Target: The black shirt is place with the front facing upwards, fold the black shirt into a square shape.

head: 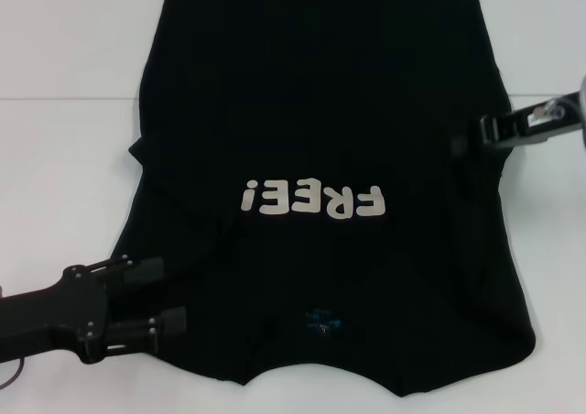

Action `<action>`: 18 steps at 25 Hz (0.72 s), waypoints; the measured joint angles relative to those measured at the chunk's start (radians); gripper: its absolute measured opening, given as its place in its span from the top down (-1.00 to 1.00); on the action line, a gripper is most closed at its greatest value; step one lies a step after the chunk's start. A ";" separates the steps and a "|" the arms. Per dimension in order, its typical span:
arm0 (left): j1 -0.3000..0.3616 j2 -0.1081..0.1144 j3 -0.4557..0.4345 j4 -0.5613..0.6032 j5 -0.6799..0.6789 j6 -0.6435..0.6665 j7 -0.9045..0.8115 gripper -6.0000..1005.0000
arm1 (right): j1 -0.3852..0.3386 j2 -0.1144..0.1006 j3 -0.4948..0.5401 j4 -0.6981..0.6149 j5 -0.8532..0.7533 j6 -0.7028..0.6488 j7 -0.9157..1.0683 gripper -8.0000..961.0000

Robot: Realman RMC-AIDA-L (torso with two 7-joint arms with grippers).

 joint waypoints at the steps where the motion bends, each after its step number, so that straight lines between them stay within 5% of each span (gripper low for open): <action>1: 0.002 0.000 0.000 0.000 0.000 0.000 0.000 -0.73 | 0.001 0.001 -0.003 0.011 0.001 0.002 -0.002 0.73; 7: 0.007 -0.002 0.000 0.000 0.000 -0.005 0.001 -0.73 | -0.019 0.006 0.000 0.028 0.042 -0.029 -0.080 0.66; 13: 0.002 -0.003 -0.005 -0.026 -0.002 -0.008 -0.002 -0.73 | -0.121 -0.008 0.025 0.044 0.288 -0.066 -0.217 0.60; 18: -0.003 0.003 -0.054 -0.039 -0.008 0.001 -0.114 -0.73 | -0.253 -0.011 0.051 0.080 0.495 -0.153 -0.474 0.10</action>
